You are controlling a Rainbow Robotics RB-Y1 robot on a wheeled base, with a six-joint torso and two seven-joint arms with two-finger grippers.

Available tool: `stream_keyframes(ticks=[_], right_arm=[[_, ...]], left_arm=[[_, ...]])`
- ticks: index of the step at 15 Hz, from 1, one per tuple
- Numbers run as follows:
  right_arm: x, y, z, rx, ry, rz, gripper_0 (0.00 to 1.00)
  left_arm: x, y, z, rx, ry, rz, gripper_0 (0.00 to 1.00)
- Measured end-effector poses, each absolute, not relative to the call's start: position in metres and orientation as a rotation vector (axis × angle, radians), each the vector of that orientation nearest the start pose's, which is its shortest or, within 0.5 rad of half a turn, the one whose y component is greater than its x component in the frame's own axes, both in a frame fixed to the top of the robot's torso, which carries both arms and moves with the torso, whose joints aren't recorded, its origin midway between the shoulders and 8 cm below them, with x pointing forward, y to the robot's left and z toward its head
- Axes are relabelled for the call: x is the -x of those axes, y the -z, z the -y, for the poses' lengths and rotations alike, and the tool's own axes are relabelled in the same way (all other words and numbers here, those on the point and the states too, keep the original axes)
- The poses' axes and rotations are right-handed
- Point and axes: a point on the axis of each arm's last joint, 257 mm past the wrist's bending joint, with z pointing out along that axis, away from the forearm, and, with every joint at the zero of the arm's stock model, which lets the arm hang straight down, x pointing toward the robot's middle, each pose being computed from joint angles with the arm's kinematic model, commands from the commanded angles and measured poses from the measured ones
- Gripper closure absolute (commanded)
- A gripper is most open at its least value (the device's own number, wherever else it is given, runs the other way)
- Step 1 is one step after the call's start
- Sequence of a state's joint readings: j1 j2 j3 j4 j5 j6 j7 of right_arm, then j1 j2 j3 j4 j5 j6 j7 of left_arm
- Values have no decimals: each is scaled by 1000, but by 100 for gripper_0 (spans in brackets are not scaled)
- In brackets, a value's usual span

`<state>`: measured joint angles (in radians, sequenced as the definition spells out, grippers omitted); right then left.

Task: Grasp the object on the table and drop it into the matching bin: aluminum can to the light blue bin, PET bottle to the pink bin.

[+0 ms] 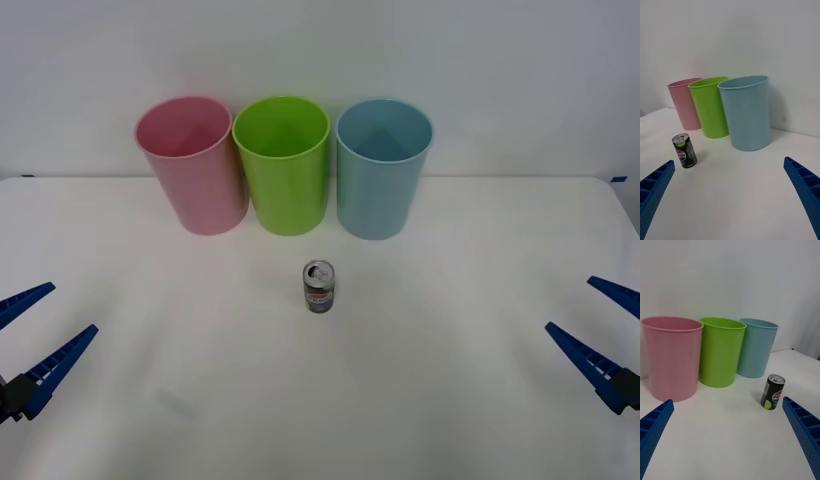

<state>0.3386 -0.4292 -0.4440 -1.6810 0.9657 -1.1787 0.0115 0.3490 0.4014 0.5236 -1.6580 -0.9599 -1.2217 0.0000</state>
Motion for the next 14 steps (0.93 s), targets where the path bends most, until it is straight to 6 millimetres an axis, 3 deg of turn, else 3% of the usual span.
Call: stream_keyframes(ticks=[6,14], right_arm=[[-377,191,266,537,-607,-1462,0],[-420,231,223,627,-643,-1479,0]], left_arm=[[-342,169,-330,-465,567,-1441,0],[-342,169,-330,-465,567,-1441,0]])
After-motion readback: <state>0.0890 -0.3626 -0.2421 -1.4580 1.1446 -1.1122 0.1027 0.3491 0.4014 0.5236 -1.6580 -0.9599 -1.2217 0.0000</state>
